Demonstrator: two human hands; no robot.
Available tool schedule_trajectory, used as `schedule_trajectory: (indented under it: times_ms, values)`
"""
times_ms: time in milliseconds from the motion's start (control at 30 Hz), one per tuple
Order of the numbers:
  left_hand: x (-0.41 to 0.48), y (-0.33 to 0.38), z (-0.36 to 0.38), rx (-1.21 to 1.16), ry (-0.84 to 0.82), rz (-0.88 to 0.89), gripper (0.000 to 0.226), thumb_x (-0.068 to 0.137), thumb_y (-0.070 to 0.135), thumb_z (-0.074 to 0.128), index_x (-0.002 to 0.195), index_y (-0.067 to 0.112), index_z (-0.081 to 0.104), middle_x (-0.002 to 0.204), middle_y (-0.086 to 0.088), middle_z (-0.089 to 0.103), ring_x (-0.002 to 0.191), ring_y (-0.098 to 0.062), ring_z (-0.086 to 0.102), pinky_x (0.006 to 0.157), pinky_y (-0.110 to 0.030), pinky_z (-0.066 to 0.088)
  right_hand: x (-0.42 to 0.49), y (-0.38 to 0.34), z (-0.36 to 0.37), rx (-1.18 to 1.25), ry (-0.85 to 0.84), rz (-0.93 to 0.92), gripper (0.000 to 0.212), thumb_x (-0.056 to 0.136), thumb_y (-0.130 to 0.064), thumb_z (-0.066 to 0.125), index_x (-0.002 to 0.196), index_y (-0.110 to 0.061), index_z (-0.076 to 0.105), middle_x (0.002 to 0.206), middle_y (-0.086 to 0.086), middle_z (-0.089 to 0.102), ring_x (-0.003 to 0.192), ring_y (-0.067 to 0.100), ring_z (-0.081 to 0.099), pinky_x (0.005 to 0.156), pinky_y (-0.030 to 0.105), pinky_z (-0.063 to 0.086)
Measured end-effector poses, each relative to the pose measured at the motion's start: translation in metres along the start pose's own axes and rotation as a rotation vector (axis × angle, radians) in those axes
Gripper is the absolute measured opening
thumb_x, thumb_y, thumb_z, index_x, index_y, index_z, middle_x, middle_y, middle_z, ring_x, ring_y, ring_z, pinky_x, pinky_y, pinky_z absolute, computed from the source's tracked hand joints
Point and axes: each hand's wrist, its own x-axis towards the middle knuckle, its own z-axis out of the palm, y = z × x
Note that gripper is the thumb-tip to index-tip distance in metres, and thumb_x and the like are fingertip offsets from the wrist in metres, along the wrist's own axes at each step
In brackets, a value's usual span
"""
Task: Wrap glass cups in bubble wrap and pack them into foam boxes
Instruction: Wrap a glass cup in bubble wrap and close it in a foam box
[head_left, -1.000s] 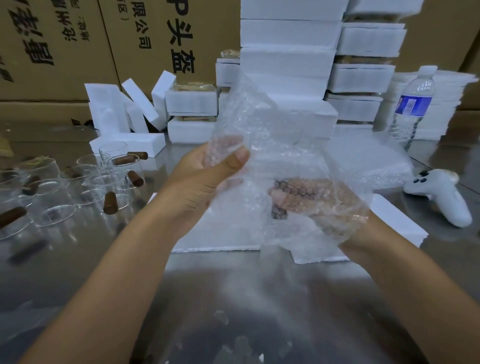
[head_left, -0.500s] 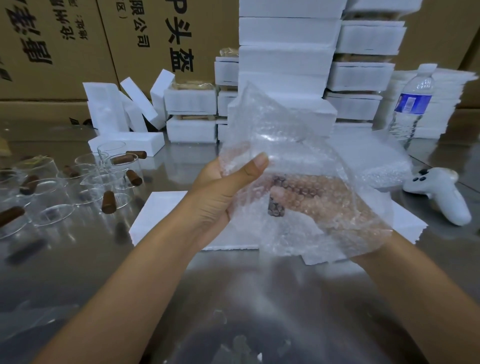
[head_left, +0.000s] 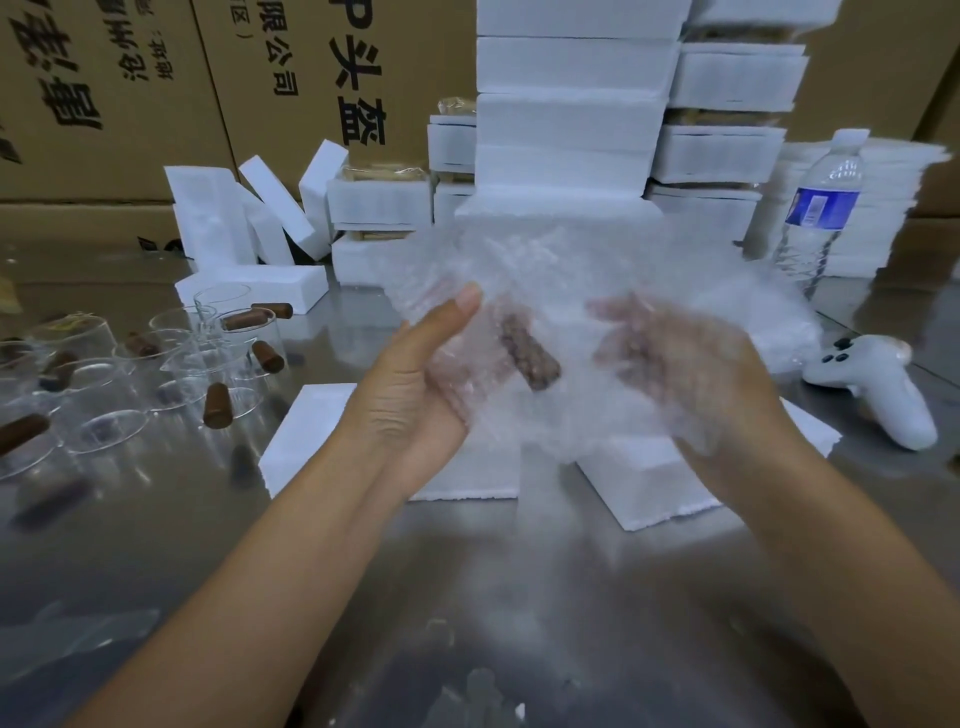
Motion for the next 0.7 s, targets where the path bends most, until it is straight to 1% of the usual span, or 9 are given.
schedule_trajectory:
  times_ms: [67,133,233,300,400,467,533,600,700]
  values:
    - [0.003,0.003,-0.004,-0.141,-0.012,0.037,0.026,0.067,0.014,0.068,0.093,0.013,0.070,0.098,-0.011,0.073,0.094,-0.024,0.070,0.091,-0.039,0.054,0.001,0.000,-0.005,0.200,0.237,-0.041,0.026,0.096,-0.032,0.047,0.085,-0.027,0.070,0.080,-0.007,0.066,0.079,0.003,0.063,0.072,0.021,0.042]
    - [0.002,0.008,-0.006,-0.269,0.020,0.053,0.062,0.056,0.013,0.078,0.116,0.012,0.063,0.114,-0.014,0.068,0.109,-0.028,0.064,0.099,-0.044,0.048,0.001,0.002,-0.009,0.298,0.341,-0.038,0.027,0.094,-0.046,0.045,0.106,-0.027,0.061,0.100,-0.008,0.066,0.093,0.003,0.064,0.081,0.024,0.046]
    - [0.006,0.007,-0.010,-0.361,0.004,0.073,0.092,0.040,0.008,0.089,0.126,0.012,0.058,0.123,-0.014,0.063,0.116,-0.031,0.060,0.097,-0.050,0.048,0.002,0.007,-0.001,0.374,0.142,0.056,0.084,0.067,-0.072,0.043,0.131,-0.017,0.044,0.109,-0.004,0.062,0.092,0.006,0.067,0.082,0.026,0.051]
    - [0.006,0.005,-0.008,-0.347,-0.023,0.076,0.093,0.041,0.011,0.090,0.128,0.012,0.057,0.124,-0.014,0.063,0.114,-0.031,0.061,0.093,-0.050,0.050,-0.001,0.009,0.009,0.349,-0.037,0.082,0.099,0.047,-0.081,0.058,0.124,-0.020,0.048,0.103,-0.006,0.066,0.089,0.007,0.069,0.080,0.028,0.054]
    - [0.002,-0.001,-0.003,-0.263,-0.099,0.032,0.076,0.053,0.019,0.084,0.124,0.009,0.059,0.120,-0.015,0.064,0.109,-0.032,0.063,0.089,-0.047,0.053,-0.008,0.018,0.015,0.133,-0.222,-0.024,0.046,0.063,-0.044,0.081,0.100,-0.023,0.063,0.093,-0.011,0.073,0.092,0.005,0.068,0.078,0.020,0.052]
    - [0.001,-0.005,-0.003,-0.226,-0.097,-0.006,0.069,0.054,0.020,0.084,0.118,0.007,0.064,0.121,-0.017,0.064,0.111,-0.033,0.062,0.097,-0.048,0.049,-0.010,0.020,0.013,0.056,-0.190,-0.110,0.028,0.069,-0.027,0.079,0.093,-0.020,0.067,0.089,-0.009,0.074,0.089,0.006,0.069,0.074,0.015,0.052]
    - [0.001,-0.007,-0.003,-0.212,-0.075,-0.032,0.081,0.047,0.019,0.089,0.123,0.007,0.062,0.127,-0.017,0.061,0.119,-0.032,0.057,0.106,-0.048,0.040,-0.007,0.019,0.008,0.077,-0.087,-0.129,0.009,0.075,-0.021,0.071,0.083,-0.019,0.069,0.083,-0.005,0.074,0.085,0.009,0.070,0.074,0.018,0.054]
    - [0.002,-0.008,-0.003,-0.190,-0.064,-0.046,0.106,0.041,0.018,0.093,0.137,0.009,0.050,0.138,-0.016,0.053,0.130,-0.032,0.047,0.113,-0.047,0.030,-0.005,0.016,0.005,0.120,-0.041,-0.132,0.006,0.074,-0.021,0.069,0.079,-0.020,0.068,0.078,-0.006,0.074,0.080,0.008,0.070,0.073,0.019,0.054]
    - [0.003,-0.011,-0.003,-0.151,-0.094,-0.060,0.107,0.044,0.019,0.092,0.140,0.008,0.045,0.140,-0.018,0.050,0.132,-0.035,0.044,0.114,-0.048,0.027,-0.004,0.015,0.002,0.127,-0.012,-0.142,0.021,0.065,-0.036,0.068,0.079,-0.021,0.070,0.081,-0.006,0.073,0.085,0.012,0.069,0.087,0.032,0.051]
